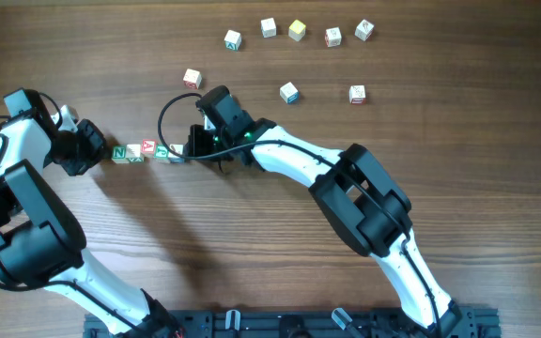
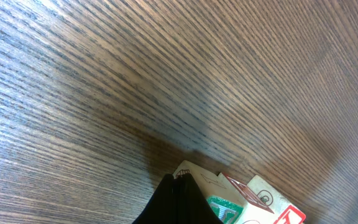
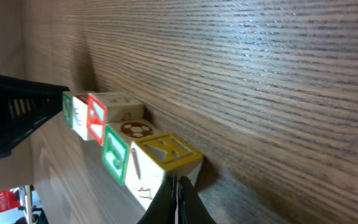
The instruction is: Form a horizontal line
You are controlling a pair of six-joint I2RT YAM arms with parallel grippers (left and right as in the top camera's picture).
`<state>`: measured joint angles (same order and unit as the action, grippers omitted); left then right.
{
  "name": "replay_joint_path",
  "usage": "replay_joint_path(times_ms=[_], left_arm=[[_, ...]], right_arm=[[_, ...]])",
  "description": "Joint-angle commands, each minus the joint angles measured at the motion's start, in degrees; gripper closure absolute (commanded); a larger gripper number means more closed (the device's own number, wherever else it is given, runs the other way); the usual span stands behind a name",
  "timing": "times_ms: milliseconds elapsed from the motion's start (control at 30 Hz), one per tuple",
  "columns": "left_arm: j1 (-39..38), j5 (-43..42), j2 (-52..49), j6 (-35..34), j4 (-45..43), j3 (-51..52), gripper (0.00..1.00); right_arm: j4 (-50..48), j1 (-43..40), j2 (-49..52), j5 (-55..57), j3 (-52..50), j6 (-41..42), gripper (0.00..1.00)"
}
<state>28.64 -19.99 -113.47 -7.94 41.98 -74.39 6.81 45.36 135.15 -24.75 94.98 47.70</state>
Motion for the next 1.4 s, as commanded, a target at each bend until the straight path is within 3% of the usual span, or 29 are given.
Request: replay_joint_path(times_ms=[0,433,700,967,1167,1367], left_arm=[[-0.2,0.15,-0.72,1.14,0.04,0.63,0.96],[-0.04,1.9,-0.66,1.14,-0.57,0.61,0.96],[1.44,2.1,-0.66,1.14,-0.37,0.5,0.96],[2.45,8.13,-0.63,1.14,-0.57,0.22,0.96],[1.86,7.69,-0.55,1.16,-0.37,-6.73,0.96],[-2.36,0.68,-0.55,3.52,0.26,-16.31,0.96]], right_arm=[[-0.87,0.48,2.27,0.76,0.15,0.44,0.95],[-2.58,-0.09,2.27,-0.74,0.15,0.24,0.95],[4.26,-1.81,2.27,0.68,0.15,-1.86,0.96],[12.81,-3.48,2.25,5.7,0.15,-4.76,0.96],[19.34,-5.84,2.25,5.99,0.15,-12.2,0.96],[23.39,-10.27,2.23,2.32,0.15,-12.83,0.95]])
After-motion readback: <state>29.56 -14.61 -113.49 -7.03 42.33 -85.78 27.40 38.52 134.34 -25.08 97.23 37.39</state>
